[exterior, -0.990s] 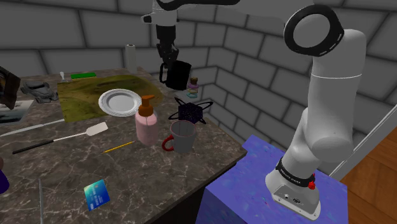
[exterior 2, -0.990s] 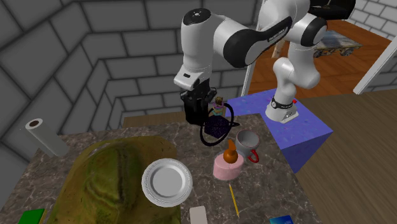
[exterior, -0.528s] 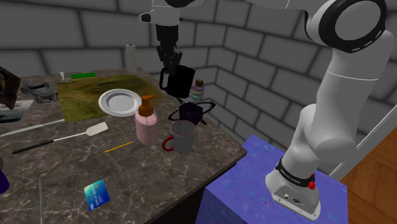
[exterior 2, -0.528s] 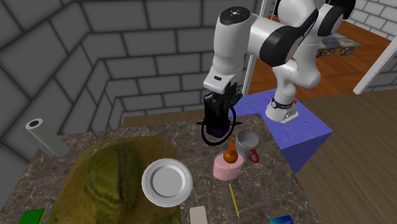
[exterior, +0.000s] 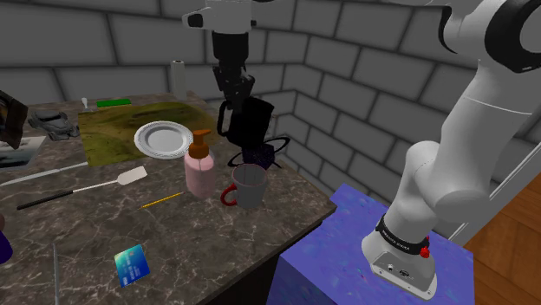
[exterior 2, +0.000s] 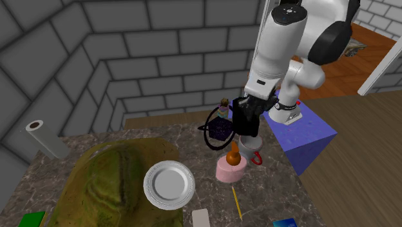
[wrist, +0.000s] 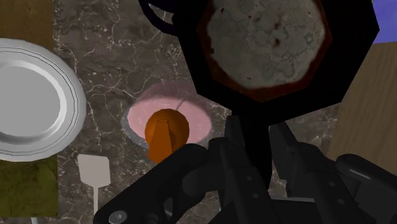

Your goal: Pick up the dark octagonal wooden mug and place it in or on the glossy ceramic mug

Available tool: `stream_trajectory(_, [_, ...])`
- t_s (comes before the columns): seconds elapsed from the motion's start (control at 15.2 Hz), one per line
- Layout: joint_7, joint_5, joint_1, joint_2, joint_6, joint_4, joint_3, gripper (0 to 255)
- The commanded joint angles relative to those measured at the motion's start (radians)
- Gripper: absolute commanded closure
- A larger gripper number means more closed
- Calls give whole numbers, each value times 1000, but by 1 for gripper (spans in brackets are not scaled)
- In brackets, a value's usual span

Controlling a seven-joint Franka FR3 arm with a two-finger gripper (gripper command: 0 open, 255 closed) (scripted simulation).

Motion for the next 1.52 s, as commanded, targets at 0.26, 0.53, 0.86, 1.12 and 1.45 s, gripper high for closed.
stream_trajectory(0.26, [101,17,49,-63,0,-66,53,255])
stream_trajectory(0.53, [103,17,49,-67,54,-124,53,255])
stream_trajectory(0.86, [105,17,49,-66,121,-190,53,255])
stream_trajectory(1.12, [107,16,49,-61,174,-238,53,255])
stream_trajectory(1.45, [111,14,49,-50,240,-294,54,255])
